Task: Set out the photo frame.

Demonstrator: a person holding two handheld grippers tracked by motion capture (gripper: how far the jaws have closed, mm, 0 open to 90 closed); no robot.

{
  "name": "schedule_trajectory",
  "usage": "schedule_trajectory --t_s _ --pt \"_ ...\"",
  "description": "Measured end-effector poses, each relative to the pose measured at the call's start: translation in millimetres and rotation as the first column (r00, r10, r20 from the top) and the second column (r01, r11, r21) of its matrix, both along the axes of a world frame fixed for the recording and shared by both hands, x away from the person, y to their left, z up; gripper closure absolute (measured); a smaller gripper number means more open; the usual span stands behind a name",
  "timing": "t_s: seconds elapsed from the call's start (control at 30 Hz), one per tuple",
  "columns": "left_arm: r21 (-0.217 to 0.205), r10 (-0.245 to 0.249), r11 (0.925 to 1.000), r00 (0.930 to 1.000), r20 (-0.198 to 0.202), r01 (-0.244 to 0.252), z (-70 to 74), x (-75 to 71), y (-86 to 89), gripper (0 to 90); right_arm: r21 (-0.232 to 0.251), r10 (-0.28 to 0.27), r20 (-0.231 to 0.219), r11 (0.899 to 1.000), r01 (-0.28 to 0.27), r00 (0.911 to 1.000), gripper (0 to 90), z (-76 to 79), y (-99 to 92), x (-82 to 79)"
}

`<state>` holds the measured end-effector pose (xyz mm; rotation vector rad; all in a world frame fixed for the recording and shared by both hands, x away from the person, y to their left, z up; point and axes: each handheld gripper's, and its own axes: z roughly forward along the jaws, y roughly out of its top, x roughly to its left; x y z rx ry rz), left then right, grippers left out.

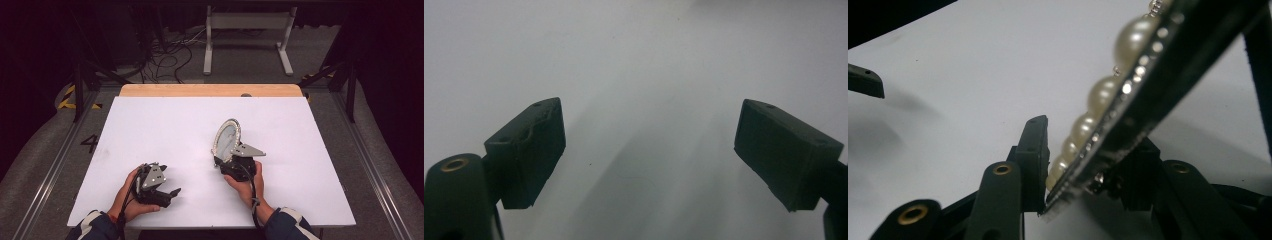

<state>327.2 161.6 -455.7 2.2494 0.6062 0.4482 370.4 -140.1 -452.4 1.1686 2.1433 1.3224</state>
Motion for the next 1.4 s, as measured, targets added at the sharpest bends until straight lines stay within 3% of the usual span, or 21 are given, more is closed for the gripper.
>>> schedule_trajectory --t_s 0.33,0.73,0.97,1.17,1.4 --pt "0.001 -0.005 1.0 1.0 -0.001 0.005 0.2 0.0 -0.1 13.4 0.011 0.073 -0.061 0.997 -0.073 0.9954 69.4 3.9 -12.8 2.9" --pt "-0.007 -0.006 1.0 1.0 -0.003 0.006 1.3 -0.3 0.6 13.3 -0.001 0.117 -0.103 0.993 -0.117 0.9878 74.1 8.5 -25.3 -0.4" --pt "-0.003 -0.008 1.0 1.0 0.001 0.008 2.2 -0.3 0.3 13.3 -0.004 0.12 -0.1 0.993 -0.121 0.9877 74.5 8.8 -27.8 -1.6" --pt "-0.001 -0.014 0.9999 0.9999 0.009 0.014 4.8 -1.8 0.5 16.3 0.047 0.092 -0.028 0.995 -0.091 0.9953 62.2 9.9 -21.9 -0.3" --pt "-0.019 0.007 0.9998 0.9999 0.015 -0.007 7.1 -0.8 4.0 14.3 0.085 0.065 -0.03 0.994 -0.063 0.9974 69.9 5.1 -19.9 5.5"
